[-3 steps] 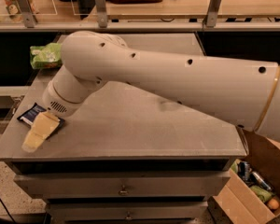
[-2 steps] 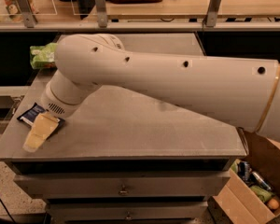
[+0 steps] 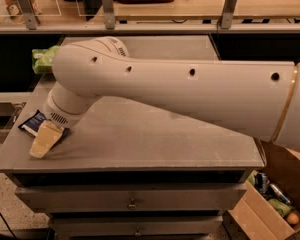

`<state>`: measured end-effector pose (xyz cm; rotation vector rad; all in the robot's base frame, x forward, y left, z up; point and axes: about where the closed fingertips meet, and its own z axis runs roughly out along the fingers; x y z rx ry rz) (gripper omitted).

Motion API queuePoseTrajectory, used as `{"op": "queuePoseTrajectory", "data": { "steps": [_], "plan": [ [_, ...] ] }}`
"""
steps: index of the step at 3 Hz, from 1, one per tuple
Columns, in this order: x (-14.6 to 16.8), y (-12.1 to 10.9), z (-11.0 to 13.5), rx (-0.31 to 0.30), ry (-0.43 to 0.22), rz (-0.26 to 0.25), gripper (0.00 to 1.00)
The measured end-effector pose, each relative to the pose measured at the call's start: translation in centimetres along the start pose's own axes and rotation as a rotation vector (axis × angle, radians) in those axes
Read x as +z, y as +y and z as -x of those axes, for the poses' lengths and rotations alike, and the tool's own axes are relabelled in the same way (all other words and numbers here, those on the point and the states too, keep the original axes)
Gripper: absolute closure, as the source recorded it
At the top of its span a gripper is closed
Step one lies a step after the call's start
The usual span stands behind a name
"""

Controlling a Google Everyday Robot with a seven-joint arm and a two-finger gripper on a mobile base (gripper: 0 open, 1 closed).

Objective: Move rxbar blueberry near green rice chip bag

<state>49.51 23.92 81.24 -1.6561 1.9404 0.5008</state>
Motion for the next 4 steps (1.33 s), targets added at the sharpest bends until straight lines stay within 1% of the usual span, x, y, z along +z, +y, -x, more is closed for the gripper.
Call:
{"op": "queuePoseTrajectory", "data": {
  "steps": [2,3,4],
  "plan": [
    [0.05,0.04,0.05,-0.001,0.029,-0.028,0.62],
    [-0.29,0.01,0.31,-0.001,0.029,-0.028,0.87],
    [-0.32,0.01,0.33,-0.001,0.029,-0.028,1.0]
  ]
}}
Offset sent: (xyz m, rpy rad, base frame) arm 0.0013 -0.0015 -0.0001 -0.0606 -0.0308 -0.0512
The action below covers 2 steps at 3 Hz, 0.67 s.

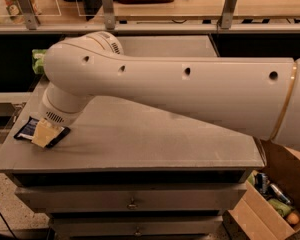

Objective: Move rxbar blueberry near green rice chip bag

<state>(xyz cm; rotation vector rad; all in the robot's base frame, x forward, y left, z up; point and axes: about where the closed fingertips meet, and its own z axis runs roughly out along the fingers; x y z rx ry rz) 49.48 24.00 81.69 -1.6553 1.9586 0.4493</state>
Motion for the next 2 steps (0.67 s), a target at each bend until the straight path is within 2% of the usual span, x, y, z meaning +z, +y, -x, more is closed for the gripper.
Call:
{"op": "queuePoseTrajectory", "data": {
  "steps": [2],
  "plan": [
    [0.18,-0.67,0.81,-0.023,-0.01,0.002,1.0]
  ]
}}
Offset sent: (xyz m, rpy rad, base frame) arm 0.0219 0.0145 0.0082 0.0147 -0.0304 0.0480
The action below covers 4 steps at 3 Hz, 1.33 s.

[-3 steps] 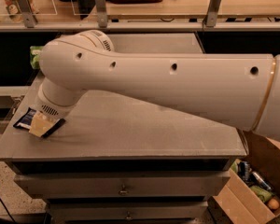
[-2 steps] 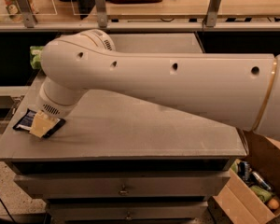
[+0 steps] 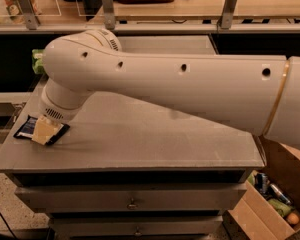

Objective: Move rxbar blueberry near green rice chip bag

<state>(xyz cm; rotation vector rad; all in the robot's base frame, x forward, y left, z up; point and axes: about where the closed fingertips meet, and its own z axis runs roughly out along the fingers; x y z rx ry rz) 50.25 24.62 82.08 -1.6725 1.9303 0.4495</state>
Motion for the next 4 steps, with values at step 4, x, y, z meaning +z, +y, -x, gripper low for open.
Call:
{"op": "queuePoseTrajectory", "data": {
  "steps": [4],
  "plan": [
    [-1.1,-13.1,2.0,0.018,0.017,-0.104,1.0]
  ]
}}
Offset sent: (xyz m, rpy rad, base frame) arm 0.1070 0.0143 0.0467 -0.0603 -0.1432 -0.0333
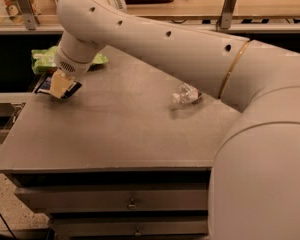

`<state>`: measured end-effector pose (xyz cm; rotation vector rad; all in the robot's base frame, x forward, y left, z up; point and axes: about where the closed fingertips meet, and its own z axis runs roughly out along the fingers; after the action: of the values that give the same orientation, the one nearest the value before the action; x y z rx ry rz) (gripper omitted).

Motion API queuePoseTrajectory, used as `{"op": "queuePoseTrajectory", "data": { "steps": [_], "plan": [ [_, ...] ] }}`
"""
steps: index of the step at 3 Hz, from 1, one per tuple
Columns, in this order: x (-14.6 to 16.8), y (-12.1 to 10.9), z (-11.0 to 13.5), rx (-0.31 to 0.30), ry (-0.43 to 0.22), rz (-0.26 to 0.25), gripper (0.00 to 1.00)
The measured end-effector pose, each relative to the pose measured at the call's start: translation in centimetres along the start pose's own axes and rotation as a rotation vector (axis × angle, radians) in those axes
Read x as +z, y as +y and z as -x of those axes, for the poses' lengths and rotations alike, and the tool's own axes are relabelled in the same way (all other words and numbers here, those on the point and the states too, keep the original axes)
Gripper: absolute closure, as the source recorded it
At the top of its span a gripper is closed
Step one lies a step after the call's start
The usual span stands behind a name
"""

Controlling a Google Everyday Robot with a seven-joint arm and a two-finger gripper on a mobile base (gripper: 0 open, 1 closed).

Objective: Move rxbar blueberry near green rice chip bag

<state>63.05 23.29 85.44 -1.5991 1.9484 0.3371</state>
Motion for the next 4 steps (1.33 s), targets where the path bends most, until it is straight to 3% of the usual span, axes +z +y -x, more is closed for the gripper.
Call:
{"op": "queuePoseTrajectory", "data": {
  "steps": [1,2,4],
  "plan": [
    [0.2,-3.0,-1.4,0.066,-0.011,0.011,1.0],
    [0.7,-5.0,-2.3,0.119,-0.018,0.025,0.84],
    [1.1,-6.5,-3.2,0.157,-0.013,0.042,0.38]
  ]
}}
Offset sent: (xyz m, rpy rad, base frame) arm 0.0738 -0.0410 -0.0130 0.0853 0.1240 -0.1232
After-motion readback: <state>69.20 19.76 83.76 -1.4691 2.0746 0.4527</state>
